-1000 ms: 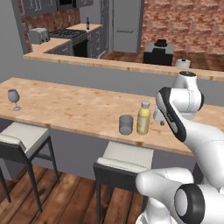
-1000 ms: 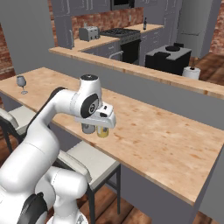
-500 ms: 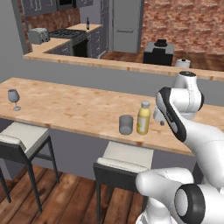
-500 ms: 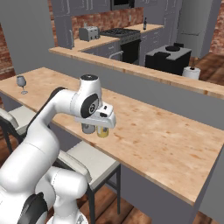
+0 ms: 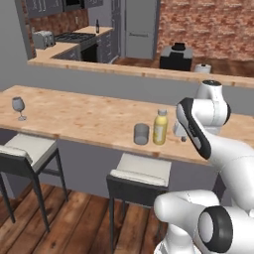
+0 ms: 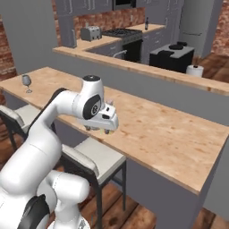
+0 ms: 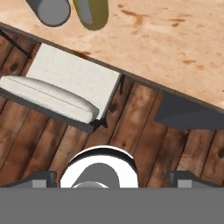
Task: There is a wine glass and glass cup on the dining counter. Place the wine bottle next to the wine glass and the juice bottle next to the glass cup.
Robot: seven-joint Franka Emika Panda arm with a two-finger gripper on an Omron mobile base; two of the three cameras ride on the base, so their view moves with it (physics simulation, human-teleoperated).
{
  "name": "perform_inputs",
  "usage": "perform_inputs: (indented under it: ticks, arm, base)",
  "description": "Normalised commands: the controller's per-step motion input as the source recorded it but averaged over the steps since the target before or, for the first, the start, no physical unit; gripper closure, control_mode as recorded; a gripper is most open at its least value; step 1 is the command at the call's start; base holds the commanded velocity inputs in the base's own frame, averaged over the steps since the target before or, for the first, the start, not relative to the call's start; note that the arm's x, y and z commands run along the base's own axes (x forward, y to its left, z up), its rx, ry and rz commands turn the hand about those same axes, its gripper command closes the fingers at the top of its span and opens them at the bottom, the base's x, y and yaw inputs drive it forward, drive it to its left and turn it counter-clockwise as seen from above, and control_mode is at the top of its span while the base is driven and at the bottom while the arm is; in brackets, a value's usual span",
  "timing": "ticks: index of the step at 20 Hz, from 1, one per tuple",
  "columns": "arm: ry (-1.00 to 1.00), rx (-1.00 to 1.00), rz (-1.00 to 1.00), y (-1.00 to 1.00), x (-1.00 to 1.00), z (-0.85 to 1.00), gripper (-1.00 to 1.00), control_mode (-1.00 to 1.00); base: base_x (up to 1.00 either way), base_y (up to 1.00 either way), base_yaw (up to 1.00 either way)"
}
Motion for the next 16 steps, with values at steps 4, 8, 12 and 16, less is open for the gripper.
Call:
perform_inputs:
  ticks: [4,8,12,16]
  arm:
    - [0.00,0.00,0.00,0.00,0.00,0.00,-1.00,1.00]
    - [0.00,0.00,0.00,0.00,0.00,0.00,-1.00,1.00]
    - [0.00,0.00,0.00,0.00,0.00,0.00,-1.00,1.00]
    - [0.00,0.00,0.00,0.00,0.00,0.00,-1.00,1.00]
  base:
    - [-0.83,-0.02,-0.08]
    - [-0.82,-0.02,-0.09]
    - [-0.69,-0.02,-0.27]
    - [-0.02,0.06,-0.97]
